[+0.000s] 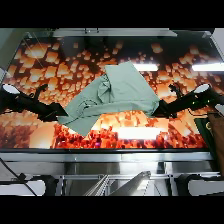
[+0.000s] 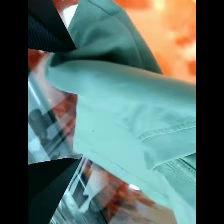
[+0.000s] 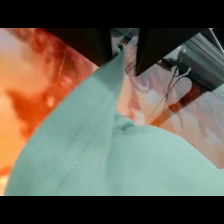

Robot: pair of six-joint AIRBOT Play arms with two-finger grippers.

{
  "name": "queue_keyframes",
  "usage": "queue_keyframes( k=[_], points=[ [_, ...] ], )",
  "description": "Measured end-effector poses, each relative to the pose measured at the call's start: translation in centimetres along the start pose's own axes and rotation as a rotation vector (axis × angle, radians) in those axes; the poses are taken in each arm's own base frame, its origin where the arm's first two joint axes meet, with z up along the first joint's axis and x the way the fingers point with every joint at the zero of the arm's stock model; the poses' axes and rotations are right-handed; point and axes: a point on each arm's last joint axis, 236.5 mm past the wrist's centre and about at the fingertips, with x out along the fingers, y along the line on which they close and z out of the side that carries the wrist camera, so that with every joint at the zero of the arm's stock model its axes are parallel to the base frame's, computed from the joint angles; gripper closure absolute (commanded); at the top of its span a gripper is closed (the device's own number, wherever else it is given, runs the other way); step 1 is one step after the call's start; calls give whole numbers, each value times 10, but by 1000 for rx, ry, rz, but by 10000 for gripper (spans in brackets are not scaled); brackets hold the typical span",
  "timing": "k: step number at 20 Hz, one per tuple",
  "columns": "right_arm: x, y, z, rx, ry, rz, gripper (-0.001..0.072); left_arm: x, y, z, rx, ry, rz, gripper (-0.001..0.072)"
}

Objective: Fold the shirts.

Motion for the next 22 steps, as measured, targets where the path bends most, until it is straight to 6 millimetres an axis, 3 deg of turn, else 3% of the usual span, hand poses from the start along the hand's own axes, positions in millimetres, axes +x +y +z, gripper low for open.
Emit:
queue_keyframes(
  k=[1,2,3,4,5,8,10,12,13,15,17,19,22],
  points=[
    [0,3,6,-4,-24,15,418,8,1,0,6,17,8,101],
    [0,6,11,-9,-48,29,572,17,3,0,9,38,15,252],
    [1,9,15,-10,-62,41,626,26,4,-1,5,61,17,593],
    [1,10,18,-10,-74,50,640,32,5,-1,3,80,16,700],
    [2,10,20,-12,-79,55,694,37,7,0,4,98,15,700],
    [7,8,24,-9,-83,68,695,35,4,11,16,104,16,699],
    [6,11,24,-26,-81,84,696,20,-6,23,46,80,11,695],
    [-7,34,20,-87,-80,156,696,-8,-35,36,81,22,-52,693],
    [-20,54,18,-131,-91,209,696,-26,-57,39,111,-11,-115,692],
    [-63,108,14,-262,-161,332,696,-74,-123,40,203,-102,-321,693],
    [-125,174,0,-463,-300,414,696,-147,-207,23,378,-246,-571,693],
    [-195,239,-32,-702,-488,414,696,-238,-290,-23,638,-452,-791,692],
    [-300,319,-98,-1016,-894,246,696,-363,-380,-132,1009,-866,-930,681]
  ],
)
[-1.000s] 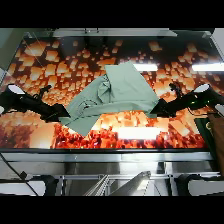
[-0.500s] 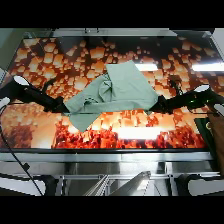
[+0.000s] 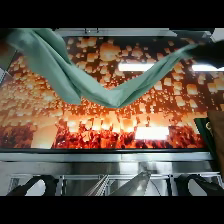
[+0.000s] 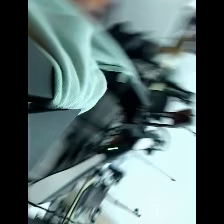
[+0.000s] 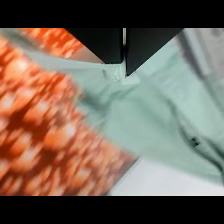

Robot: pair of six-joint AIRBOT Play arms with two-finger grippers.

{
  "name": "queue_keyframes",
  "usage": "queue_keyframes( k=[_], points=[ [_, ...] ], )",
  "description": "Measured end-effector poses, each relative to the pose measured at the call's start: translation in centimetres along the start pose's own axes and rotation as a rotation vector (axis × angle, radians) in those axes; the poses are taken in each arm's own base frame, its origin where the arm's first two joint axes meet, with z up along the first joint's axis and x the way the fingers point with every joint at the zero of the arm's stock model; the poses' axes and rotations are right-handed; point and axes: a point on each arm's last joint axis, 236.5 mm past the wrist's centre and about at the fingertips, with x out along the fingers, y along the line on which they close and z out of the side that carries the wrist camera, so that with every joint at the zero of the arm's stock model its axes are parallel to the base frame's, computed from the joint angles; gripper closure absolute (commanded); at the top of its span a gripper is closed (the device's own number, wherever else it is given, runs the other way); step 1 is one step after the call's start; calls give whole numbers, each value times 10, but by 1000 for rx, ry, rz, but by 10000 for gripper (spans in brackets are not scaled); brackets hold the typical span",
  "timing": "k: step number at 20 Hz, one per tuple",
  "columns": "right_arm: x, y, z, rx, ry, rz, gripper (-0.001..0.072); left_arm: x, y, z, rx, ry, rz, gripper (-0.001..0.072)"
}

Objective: Fold the shirts.

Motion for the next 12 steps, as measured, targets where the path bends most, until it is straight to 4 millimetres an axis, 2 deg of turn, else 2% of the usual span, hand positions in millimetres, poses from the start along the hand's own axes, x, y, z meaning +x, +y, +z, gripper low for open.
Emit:
queue_keyframes(
  k=[1,2,3,4,5,7,8,10,12],
  points=[
    [-21,23,30,-128,-81,-83,696,2,-45,23,142,-82,16,681],
    [-39,43,53,-230,-150,-154,696,4,-80,42,273,-158,73,682],
    [-55,60,72,-313,-212,-214,696,6,-103,55,386,-216,160,681],
    [-68,71,90,-375,-269,-268,696,7,-114,67,473,-263,274,681],
    [-76,73,102,-406,-305,-308,696,3,-114,78,530,-305,416,681],
    [-78,58,117,-400,-337,-337,696,-17,-92,94,557,-353,656,682],
    [-70,41,120,-363,-330,-322,696,-35,-76,101,537,-381,741,681],
    [-38,-6,112,-257,-273,-265,696,-77,-38,109,448,-417,838,681],
    [11,-60,86,-130,-181,-199,696,-118,21,95,279,-390,874,682]
  ],
)
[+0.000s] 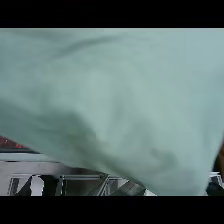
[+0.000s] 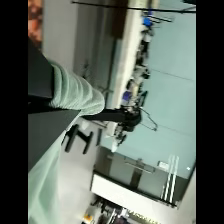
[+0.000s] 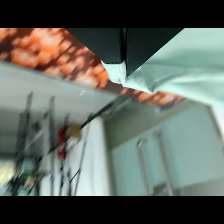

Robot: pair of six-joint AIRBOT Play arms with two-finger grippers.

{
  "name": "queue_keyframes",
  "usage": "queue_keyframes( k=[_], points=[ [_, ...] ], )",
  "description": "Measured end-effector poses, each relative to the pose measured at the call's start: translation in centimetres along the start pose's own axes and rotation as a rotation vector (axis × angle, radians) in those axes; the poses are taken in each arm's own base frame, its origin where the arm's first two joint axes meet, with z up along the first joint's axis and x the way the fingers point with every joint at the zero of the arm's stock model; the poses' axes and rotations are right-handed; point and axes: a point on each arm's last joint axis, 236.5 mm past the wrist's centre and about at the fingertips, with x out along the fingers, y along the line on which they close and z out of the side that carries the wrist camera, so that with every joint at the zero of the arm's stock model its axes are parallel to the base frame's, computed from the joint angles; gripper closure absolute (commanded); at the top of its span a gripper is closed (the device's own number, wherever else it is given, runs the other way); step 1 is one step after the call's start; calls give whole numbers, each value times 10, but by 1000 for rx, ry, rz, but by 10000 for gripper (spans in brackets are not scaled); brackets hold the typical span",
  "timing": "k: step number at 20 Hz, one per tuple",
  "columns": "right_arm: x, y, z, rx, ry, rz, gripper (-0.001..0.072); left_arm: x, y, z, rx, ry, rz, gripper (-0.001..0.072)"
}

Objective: Fold the shirts.

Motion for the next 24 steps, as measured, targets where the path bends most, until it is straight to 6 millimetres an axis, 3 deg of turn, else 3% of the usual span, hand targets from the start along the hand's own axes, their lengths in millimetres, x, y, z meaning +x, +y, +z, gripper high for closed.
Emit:
queue_keyframes(
  k=[1,3,6,8,9,10,12,13,15,18,20,22,24],
  points=[
    [30,-19,-29,67,62,30,696,10,30,-23,-66,63,5,682],
    [86,-54,-93,180,169,53,696,43,92,-93,-189,222,32,682],
    [149,-91,-191,312,305,51,697,102,163,-241,-243,479,117,682],
    [174,-112,-243,368,360,21,696,134,188,-328,-211,608,159,682],
    [181,-120,-261,388,377,6,697,147,197,-359,-191,651,170,682],
    [186,-127,-275,400,386,-8,696,160,205,-385,-171,685,174,684],
    [190,-132,-288,411,399,-18,696,180,213,-412,-150,724,164,690],
    [190,-130,-288,411,402,-12,696,188,213,-414,-141,731,146,690],
    [186,-118,-277,384,403,22,696,199,205,-395,-120,726,99,690],
    [170,-86,-231,312,370,87,696,199,172,-328,-78,678,13,690],
    [149,-53,-182,224,318,135,696,185,123,-266,-64,620,-88,690],
    [115,-10,-123,112,243,181,696,156,51,-195,-40,527,-227,690],
    [74,37,-66,-7,146,207,696,109,-29,-127,48,409,-346,688]
  ],
)
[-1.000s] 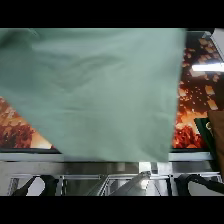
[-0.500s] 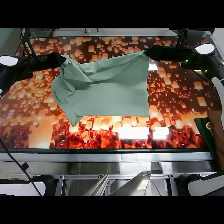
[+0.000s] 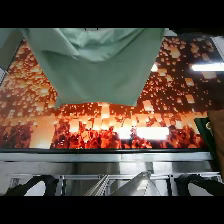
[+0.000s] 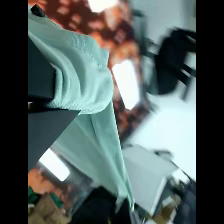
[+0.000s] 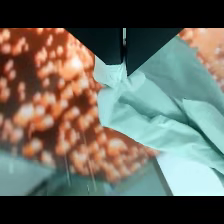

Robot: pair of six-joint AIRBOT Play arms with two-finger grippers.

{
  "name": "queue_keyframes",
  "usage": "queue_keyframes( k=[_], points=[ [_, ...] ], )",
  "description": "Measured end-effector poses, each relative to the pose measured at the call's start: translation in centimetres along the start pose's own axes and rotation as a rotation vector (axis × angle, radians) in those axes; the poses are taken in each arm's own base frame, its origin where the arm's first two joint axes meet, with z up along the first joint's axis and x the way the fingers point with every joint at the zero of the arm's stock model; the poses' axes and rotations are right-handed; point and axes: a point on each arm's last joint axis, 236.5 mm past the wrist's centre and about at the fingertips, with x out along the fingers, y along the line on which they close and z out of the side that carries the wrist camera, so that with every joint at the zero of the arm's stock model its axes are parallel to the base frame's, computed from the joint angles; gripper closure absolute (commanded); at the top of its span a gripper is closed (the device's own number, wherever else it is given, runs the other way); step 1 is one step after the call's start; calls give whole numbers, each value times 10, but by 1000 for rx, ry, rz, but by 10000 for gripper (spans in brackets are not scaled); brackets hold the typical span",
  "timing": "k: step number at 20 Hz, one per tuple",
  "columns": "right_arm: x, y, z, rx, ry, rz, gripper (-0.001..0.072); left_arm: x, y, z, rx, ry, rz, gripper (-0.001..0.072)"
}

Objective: Fold the shirts.

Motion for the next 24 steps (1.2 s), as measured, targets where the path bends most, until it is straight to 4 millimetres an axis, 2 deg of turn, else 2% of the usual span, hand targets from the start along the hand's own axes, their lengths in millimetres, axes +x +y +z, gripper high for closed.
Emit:
queue_keyframes(
  k=[1,2,3,4,5,7,9,11,13,15,17,19,20,21,22,23,24],
  points=[
    [-24,31,25,-73,-51,1,696,-25,-47,22,82,-60,-11,686],
    [-46,59,45,-138,-95,-6,696,-49,-85,38,158,-115,6,686],
    [-70,86,63,-209,-142,-25,696,-74,-116,52,230,-175,66,685],
    [-93,108,77,-274,-184,-53,696,-94,-137,58,285,-216,141,685],
    [-111,124,87,-321,-219,-85,696,-112,-151,63,323,-255,233,685],
    [-137,144,99,-375,-266,-140,696,-136,-155,63,351,-281,394,685],
    [-142,140,98,-371,-259,-175,696,-140,-144,55,313,-255,459,685],
    [-128,121,87,-313,-206,-177,696,-133,-109,43,212,-189,480,684],
    [-97,84,62,-216,-109,-164,696,-120,-56,19,60,-100,470,684],
    [-59,40,24,-96,10,-149,696,-99,0,-15,-108,-4,426,683],
    [-19,-5,-19,28,115,-133,696,-68,56,-63,-247,105,372,683],
    [20,-54,-74,148,221,-137,696,-29,109,-112,-340,175,339,681],
    [38,-81,-101,207,253,-152,695,-7,138,-141,-374,204,342,580],
    [55,-107,-130,267,283,-172,678,12,164,-168,-402,228,355,275],
    [70,-131,-160,327,309,-196,474,33,190,-199,-435,258,368,-13],
    [82,-153,-192,381,340,-218,235,51,211,-229,-466,298,374,-5],
    [90,-169,-216,434,355,-232,183,67,229,-259,-498,341,376,-5]
  ],
)
